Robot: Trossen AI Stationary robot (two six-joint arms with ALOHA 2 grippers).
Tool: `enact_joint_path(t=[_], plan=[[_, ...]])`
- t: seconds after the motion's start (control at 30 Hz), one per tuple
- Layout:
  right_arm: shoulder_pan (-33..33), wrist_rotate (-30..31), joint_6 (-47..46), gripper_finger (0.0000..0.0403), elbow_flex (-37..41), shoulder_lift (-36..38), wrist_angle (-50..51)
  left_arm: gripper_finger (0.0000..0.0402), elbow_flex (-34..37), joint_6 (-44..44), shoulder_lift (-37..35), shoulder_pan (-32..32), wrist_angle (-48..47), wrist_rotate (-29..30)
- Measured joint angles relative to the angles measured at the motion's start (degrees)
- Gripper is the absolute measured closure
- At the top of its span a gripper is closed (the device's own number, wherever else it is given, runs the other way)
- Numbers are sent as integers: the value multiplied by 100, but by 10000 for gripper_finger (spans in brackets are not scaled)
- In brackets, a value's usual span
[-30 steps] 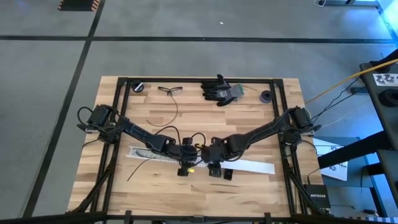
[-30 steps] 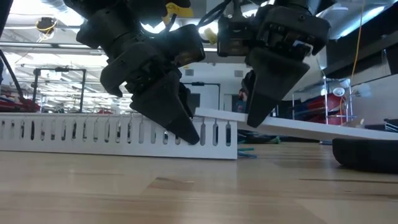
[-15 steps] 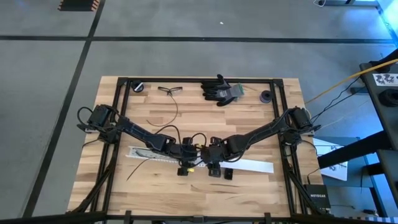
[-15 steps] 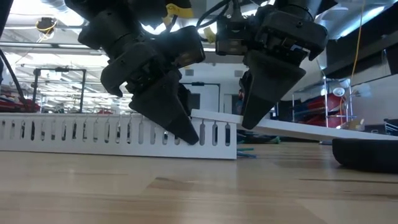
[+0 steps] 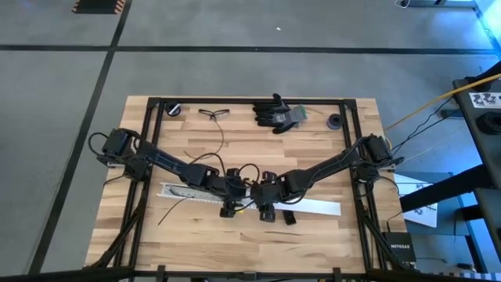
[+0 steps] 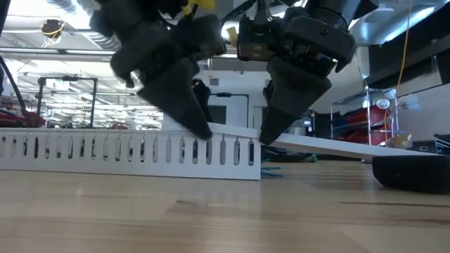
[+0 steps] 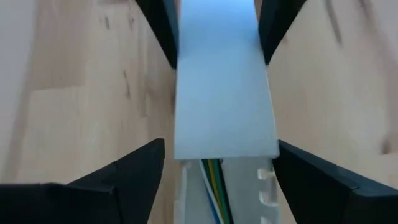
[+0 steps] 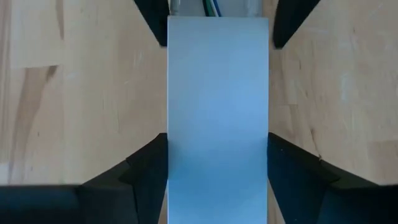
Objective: Ziptie cables
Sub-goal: Close the white cable duct lid
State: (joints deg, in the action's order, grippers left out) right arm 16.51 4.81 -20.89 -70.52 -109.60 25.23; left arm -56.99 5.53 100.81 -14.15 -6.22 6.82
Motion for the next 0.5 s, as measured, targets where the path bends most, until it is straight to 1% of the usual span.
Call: enact_joint_path(t=[0.17, 0.23, 0.33, 0.5], plan=[[2, -28, -6, 185, 2, 0, 0, 124, -7, 178, -395, 0, 144, 21], [2, -30, -6, 185, 2, 0, 0, 124, -7, 182, -419, 0, 179, 185], [2, -30, -8, 185, 2, 0, 0, 124, 18, 97, -378, -2, 238, 401], [7, -24, 23, 185, 3, 4, 17, 124, 158, 191, -43, 35, 303, 369]])
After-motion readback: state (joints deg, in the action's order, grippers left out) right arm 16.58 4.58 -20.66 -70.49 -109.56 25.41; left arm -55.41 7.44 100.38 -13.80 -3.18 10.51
